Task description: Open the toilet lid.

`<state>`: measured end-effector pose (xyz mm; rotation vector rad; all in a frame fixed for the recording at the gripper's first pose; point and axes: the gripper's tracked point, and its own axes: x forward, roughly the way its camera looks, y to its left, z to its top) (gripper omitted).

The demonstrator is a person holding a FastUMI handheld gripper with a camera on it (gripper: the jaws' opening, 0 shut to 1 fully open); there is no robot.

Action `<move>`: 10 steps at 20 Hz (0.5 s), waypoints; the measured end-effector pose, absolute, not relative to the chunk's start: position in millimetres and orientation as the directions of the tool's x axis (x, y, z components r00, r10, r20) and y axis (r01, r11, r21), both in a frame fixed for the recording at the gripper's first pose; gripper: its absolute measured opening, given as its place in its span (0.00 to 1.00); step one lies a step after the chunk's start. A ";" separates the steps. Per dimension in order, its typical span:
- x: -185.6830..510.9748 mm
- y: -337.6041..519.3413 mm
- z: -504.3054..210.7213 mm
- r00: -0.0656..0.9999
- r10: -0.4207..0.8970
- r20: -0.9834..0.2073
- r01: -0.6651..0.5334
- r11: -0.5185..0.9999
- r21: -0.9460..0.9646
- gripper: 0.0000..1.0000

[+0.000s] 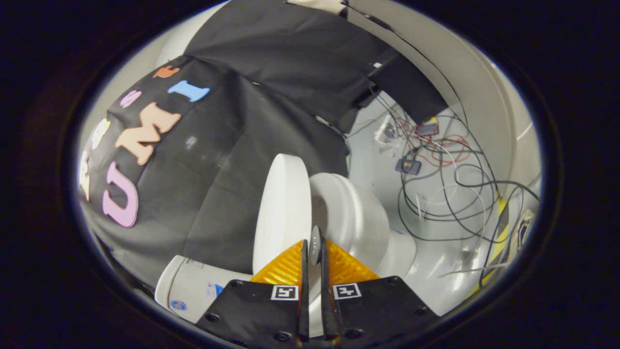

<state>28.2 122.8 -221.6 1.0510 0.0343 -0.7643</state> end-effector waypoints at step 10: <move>57.2 177.7 -117.3 0.835 -0.513 -0.199 0.501 0.559 0.660 0.12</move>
